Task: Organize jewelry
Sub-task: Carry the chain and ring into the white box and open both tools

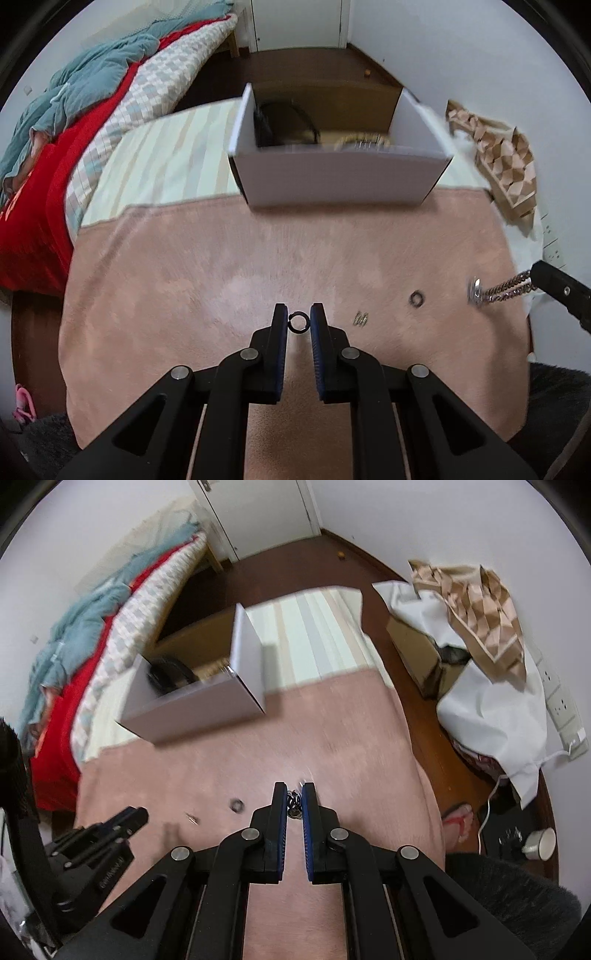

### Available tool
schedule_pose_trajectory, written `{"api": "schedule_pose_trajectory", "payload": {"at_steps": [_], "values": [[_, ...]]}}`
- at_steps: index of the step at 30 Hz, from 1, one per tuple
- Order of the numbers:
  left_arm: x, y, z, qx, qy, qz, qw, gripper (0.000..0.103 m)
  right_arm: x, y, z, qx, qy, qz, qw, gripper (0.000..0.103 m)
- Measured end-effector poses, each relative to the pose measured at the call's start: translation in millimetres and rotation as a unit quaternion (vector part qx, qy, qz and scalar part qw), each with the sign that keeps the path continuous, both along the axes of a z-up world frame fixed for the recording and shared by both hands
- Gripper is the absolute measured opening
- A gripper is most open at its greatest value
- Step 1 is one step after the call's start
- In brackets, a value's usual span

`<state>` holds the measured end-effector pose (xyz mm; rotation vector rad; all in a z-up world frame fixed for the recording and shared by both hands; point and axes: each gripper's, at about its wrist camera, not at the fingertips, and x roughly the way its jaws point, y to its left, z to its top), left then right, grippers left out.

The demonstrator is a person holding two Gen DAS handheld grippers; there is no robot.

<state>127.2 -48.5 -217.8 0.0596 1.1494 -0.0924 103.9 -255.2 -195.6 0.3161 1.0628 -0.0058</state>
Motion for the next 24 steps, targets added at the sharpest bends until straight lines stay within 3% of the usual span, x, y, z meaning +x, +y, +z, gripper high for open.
{"api": "schedule_pose_trajectory", "payload": {"at_steps": [7, 13, 18, 24], "values": [[19, 9, 54, -0.040, -0.032, -0.003, 0.9987, 0.010, 16, 5, 57, 0.016, -0.047, 0.025, 0.998, 0.008], [56, 19, 89, -0.066, -0.053, -0.004, 0.9964, 0.010, 55, 20, 98, 0.021, -0.084, 0.060, 0.994, 0.008], [99, 27, 90, -0.073, -0.043, 0.006, 0.9963, 0.010, 100, 38, 103, 0.018, -0.081, 0.082, 0.993, 0.008], [139, 37, 62, -0.069, -0.002, 0.014, 0.9975, 0.010, 156, 54, 76, 0.025, -0.035, 0.103, 0.994, 0.008]]}}
